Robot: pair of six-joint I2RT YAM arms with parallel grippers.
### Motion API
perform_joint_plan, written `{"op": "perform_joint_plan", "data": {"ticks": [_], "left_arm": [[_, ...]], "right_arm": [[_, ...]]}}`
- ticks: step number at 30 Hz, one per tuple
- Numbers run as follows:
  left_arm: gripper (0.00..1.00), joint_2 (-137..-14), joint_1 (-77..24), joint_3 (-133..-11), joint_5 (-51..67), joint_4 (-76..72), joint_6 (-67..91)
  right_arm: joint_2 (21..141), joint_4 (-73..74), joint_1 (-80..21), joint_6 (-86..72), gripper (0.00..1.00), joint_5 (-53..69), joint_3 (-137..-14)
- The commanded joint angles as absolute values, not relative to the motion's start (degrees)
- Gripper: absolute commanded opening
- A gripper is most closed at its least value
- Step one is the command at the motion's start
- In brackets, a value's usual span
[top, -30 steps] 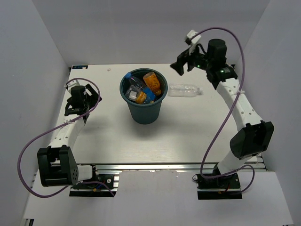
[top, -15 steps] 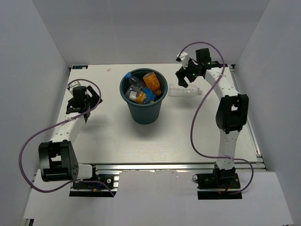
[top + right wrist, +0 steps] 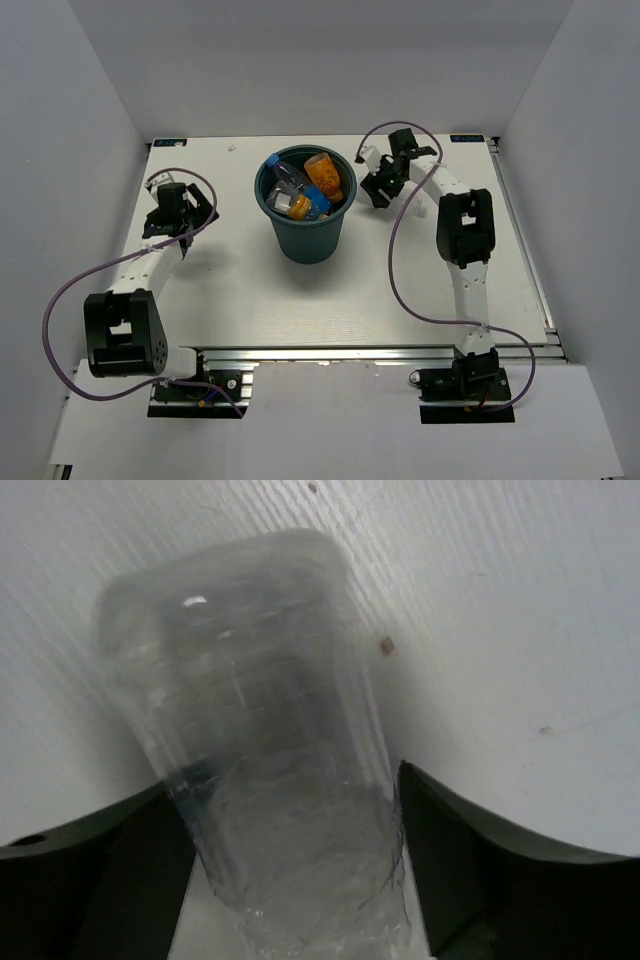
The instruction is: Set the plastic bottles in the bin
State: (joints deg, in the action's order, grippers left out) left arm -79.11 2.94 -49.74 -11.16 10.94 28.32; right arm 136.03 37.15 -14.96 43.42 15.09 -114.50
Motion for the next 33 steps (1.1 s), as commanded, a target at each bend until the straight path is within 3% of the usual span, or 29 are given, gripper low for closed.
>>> {"op": "perform_joint_plan", "data": {"ticks": [1,2,3,7,12,20,25,29,33], "left_arm": [[0.98,-79.63,3.34,-51.86,-11.16,11.25,27.6],[0.98,-79.63,3.34,-51.94,-11.08,11.16,27.6],[0.98,-79.72,3.25,-51.94,-11.16,11.16,27.51],[0.98,-79.02,3.25,-51.77,-10.81,11.25,27.42],[0.98,-78.14,3.34,-51.06,-10.11,10.81,27.68],[0.98,-77.17,3.25,-50.01,-8.0,10.02,28.12],[0.98,-77.43,3.25,-49.83,-6.33,9.58,28.39],[0.98,-77.08,3.25,-49.57,-5.89,9.49,28.56],[0.98,-76.55,3.25,-48.96,-5.45,8.97,29.0]], "right_arm": [[137.2,34.63,-15.12,40.52,0.73,14.32,-117.86],[136.68,33.5,-15.03,39.82,0.67,14.59,-118.12],[136.06,32.36,-15.12,38.16,0.48,14.59,-117.86],[130.79,27.26,-14.86,35.44,0.32,10.3,-116.28],[118.15,22.51,-14.33,27.53,0.31,10.37,-114.96],[97.5,7.58,-14.33,6.62,0.36,27.58,-110.4],[94.49,-2.08,-16.69,-12.54,0.34,42.06,-109.87],[93.08,-16.41,-21.87,-19.42,0.34,44.83,-102.58],[95.18,-21.16,-28.55,-21.0,0.33,43.95,-100.65]]}}
